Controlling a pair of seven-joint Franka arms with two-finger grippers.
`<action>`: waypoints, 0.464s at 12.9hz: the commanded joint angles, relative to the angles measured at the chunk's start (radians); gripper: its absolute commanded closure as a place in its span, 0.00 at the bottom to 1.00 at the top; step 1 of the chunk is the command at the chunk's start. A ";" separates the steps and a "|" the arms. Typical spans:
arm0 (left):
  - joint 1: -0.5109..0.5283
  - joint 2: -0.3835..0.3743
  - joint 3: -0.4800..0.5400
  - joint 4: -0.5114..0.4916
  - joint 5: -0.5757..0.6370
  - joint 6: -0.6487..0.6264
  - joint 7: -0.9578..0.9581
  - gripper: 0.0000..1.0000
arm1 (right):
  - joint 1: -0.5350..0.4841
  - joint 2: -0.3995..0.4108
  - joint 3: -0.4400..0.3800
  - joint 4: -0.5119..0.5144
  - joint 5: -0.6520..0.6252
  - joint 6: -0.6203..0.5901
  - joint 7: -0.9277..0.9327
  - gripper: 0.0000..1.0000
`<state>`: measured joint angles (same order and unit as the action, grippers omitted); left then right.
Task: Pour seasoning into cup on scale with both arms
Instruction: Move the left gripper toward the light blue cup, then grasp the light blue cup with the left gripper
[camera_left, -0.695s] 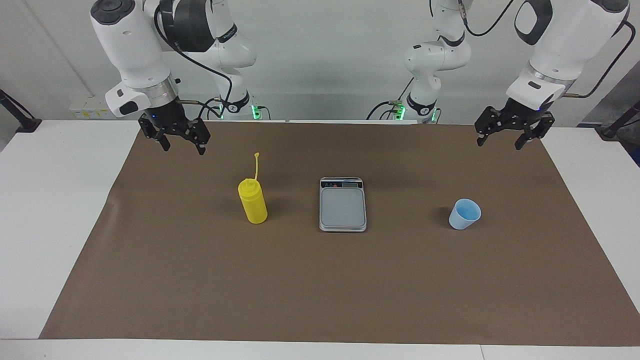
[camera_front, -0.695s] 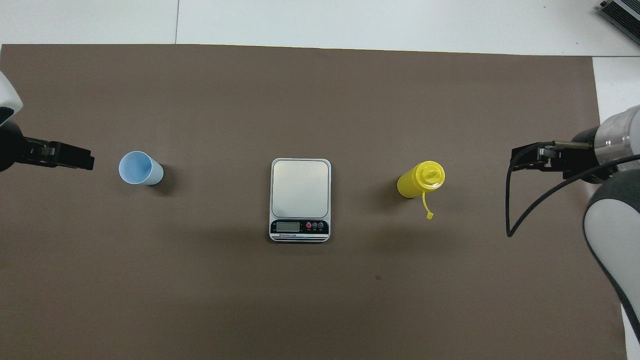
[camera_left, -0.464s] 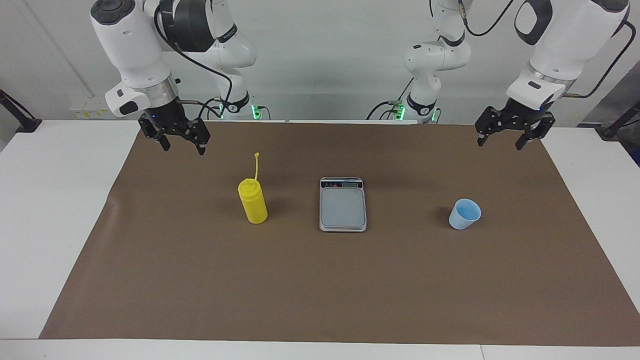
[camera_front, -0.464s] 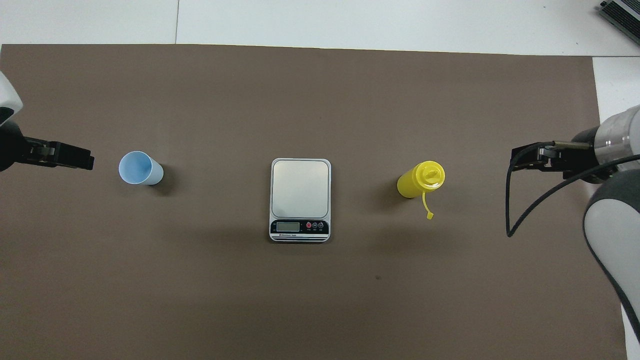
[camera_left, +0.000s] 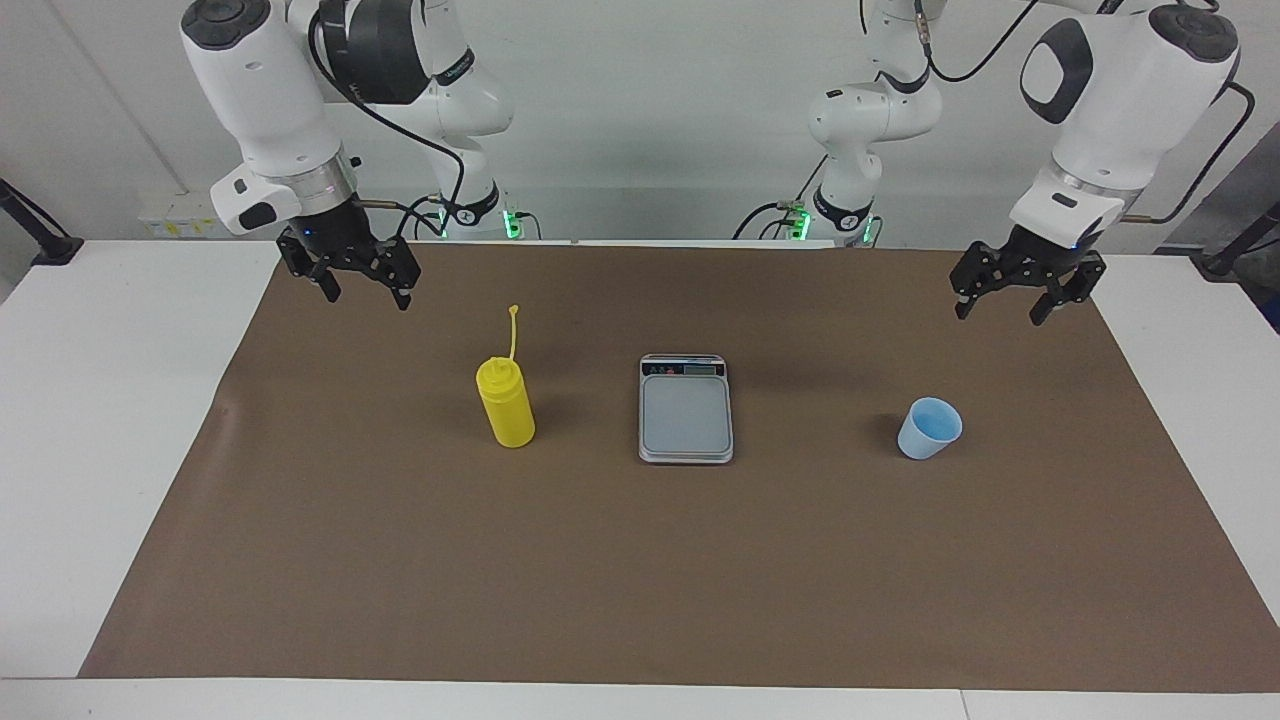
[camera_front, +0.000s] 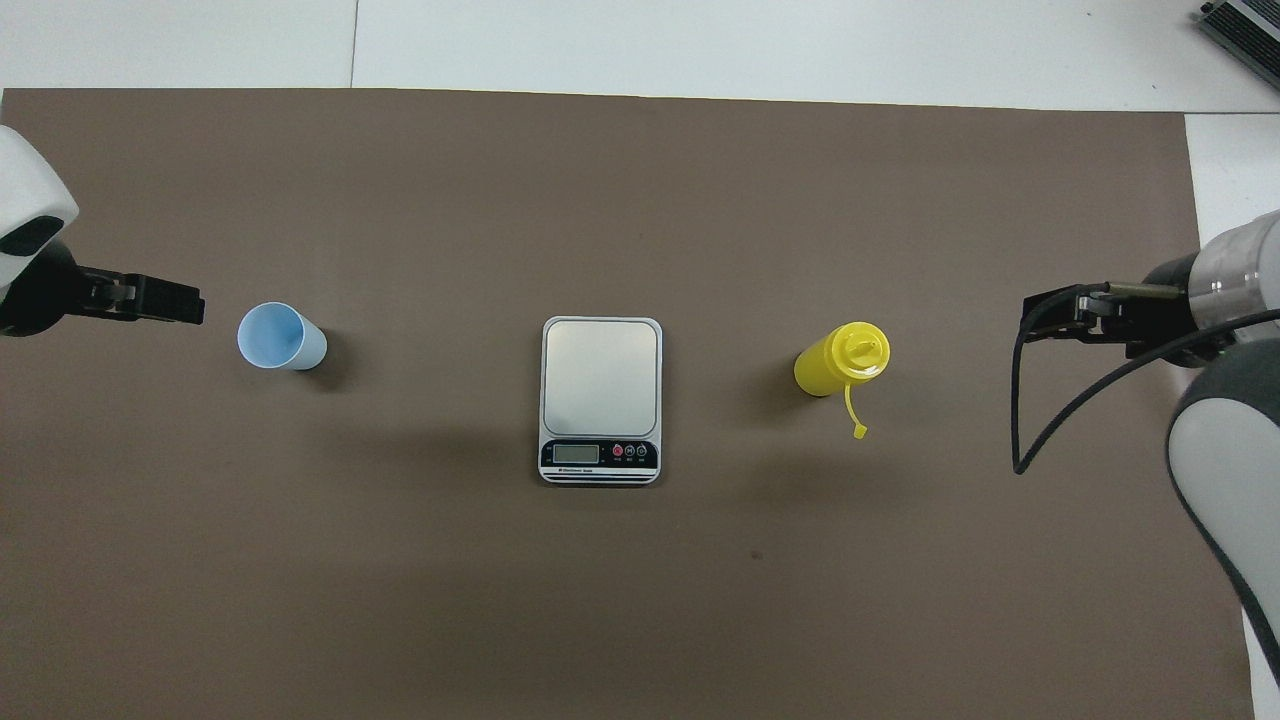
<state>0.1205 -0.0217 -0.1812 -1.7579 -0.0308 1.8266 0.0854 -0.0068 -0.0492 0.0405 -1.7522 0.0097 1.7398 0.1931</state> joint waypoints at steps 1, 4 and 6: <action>0.018 0.090 0.000 -0.031 0.011 0.091 -0.015 0.00 | -0.009 -0.021 0.002 -0.021 -0.004 -0.002 -0.015 0.00; 0.051 0.101 0.000 -0.171 0.003 0.285 -0.081 0.00 | -0.009 -0.021 0.002 -0.020 -0.004 -0.002 -0.015 0.00; 0.059 0.117 0.000 -0.215 0.002 0.348 -0.090 0.00 | -0.009 -0.021 0.002 -0.021 -0.004 -0.002 -0.015 0.00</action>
<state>0.1647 0.1171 -0.1731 -1.9090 -0.0311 2.1136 0.0231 -0.0068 -0.0492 0.0405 -1.7522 0.0097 1.7398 0.1931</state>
